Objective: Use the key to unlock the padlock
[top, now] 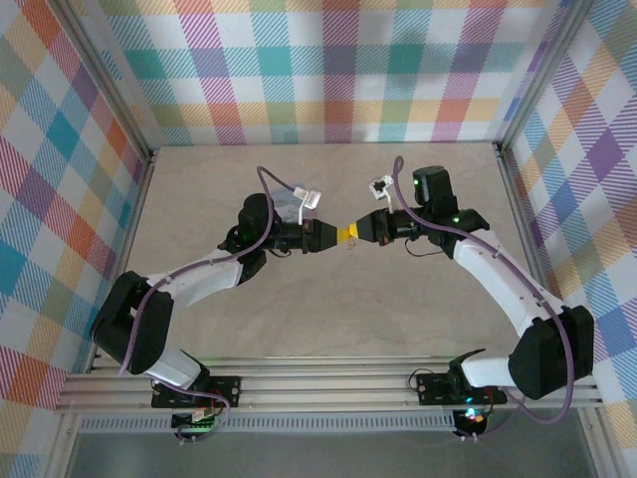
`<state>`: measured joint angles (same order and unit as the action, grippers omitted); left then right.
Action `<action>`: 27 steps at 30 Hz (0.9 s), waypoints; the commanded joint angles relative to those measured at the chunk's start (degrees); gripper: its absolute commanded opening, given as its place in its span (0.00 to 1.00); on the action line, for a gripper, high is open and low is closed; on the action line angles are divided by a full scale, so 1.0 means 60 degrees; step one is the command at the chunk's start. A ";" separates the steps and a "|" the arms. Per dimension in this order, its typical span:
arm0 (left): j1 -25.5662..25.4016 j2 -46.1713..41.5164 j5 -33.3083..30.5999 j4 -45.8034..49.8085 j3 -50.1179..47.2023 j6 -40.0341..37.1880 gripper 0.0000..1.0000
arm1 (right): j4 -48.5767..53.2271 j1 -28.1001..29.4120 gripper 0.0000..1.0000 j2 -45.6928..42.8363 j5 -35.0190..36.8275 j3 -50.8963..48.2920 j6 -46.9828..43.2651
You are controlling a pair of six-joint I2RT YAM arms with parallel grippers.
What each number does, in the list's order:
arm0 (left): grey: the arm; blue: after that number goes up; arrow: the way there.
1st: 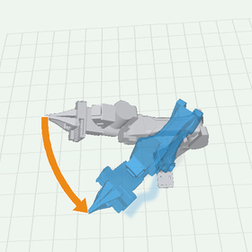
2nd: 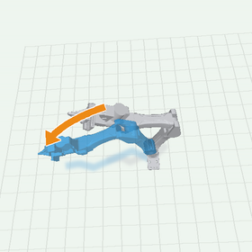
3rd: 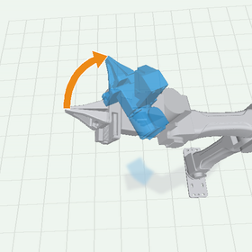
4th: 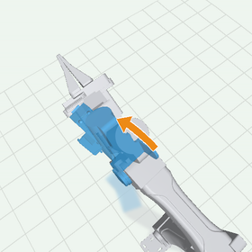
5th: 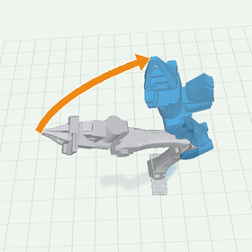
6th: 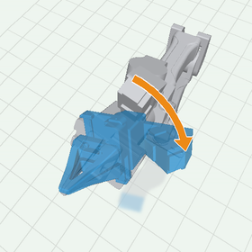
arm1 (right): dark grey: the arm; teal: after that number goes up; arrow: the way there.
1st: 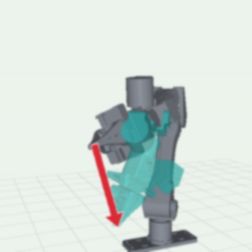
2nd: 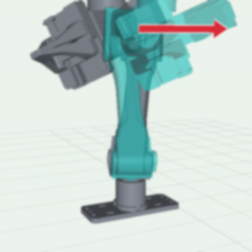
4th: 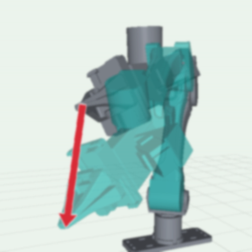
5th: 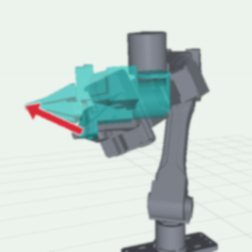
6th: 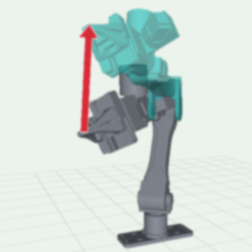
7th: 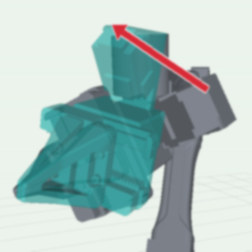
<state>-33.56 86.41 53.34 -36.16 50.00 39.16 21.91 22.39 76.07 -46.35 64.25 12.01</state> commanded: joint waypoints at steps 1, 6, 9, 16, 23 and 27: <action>-0.0135 -0.0279 0.0207 0.0395 0.0002 -0.0543 0.00 | -0.0578 0.0018 0.00 0.0043 -0.0113 0.0286 0.0094; 0.0022 -0.0432 -0.0227 0.0480 -0.0187 -0.0550 0.00 | -0.0456 0.0018 0.00 -0.0121 -0.0005 0.0238 0.0011; 0.0150 -0.0581 -0.0543 0.0558 -0.0370 -0.0551 0.00 | -0.0282 0.0004 0.00 -0.0252 0.0276 0.0227 -0.0086; 0.0293 -0.1283 -0.1455 0.1233 -0.0649 -0.0799 0.35 | -0.0559 0.0007 0.00 -0.0482 0.0738 0.0053 0.0109; 0.0278 -0.1504 -0.1537 -0.1126 -0.1140 0.0962 0.44 | -0.2129 0.0005 0.00 -0.0928 0.1033 -0.0637 0.1243; 0.0148 -0.1165 -0.1581 -0.2644 -0.1287 0.1971 0.44 | -0.2824 0.0003 0.00 -0.1033 0.0957 -0.0798 0.1898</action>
<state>-32.25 78.61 44.40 -41.52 43.05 45.19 10.90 22.46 71.07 -40.51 60.07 19.35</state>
